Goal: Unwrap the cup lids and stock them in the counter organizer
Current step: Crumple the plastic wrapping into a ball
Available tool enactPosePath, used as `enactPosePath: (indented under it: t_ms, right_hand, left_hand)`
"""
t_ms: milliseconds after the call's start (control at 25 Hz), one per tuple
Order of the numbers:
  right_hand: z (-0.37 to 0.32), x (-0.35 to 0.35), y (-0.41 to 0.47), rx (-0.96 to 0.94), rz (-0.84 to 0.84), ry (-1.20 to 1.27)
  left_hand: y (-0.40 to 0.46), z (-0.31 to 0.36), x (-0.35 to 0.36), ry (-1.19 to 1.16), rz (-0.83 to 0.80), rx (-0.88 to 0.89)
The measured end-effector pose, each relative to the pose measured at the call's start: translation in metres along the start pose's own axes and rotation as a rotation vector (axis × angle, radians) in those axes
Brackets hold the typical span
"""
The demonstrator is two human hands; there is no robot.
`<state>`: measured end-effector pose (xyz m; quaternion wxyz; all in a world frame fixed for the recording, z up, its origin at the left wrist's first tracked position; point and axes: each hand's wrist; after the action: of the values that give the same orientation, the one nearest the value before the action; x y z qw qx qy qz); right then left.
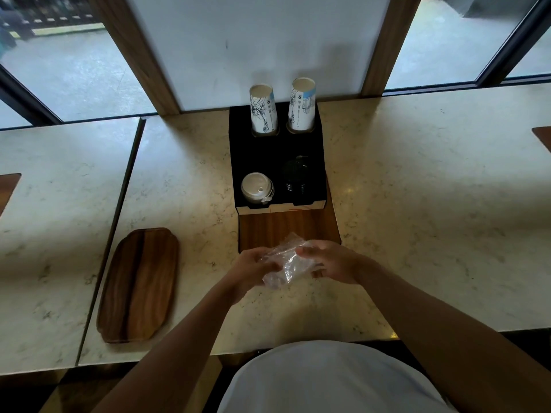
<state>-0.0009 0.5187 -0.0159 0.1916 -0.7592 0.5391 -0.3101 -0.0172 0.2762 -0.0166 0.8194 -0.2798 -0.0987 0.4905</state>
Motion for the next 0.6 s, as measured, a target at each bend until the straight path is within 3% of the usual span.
enactPosePath:
  t_ms: [120, 360, 600]
  right_hand:
    - [-0.001, 0.009, 0.005, -0.08, 0.045, -0.013]
    - [-0.001, 0.023, 0.019, -0.12, 0.305, 0.047]
    - [-0.003, 0.036, 0.027, -0.132, 0.399, 0.038]
  left_hand:
    - [0.001, 0.001, 0.002, -0.142, -0.09, -0.117]
    - [0.001, -0.001, 0.012, -0.561, 0.137, -0.169]
    - [0.007, 0.002, 0.023, -0.319, 0.328, -0.077]
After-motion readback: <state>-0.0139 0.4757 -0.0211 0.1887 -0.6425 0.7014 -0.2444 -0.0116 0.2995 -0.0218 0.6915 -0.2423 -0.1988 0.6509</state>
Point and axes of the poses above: each hand's wrist, its own y-axis towards the middle knuckle, its own x-axis out of the palm, z = x × y, and after that the axes turned 6 degrees about y, right-handed
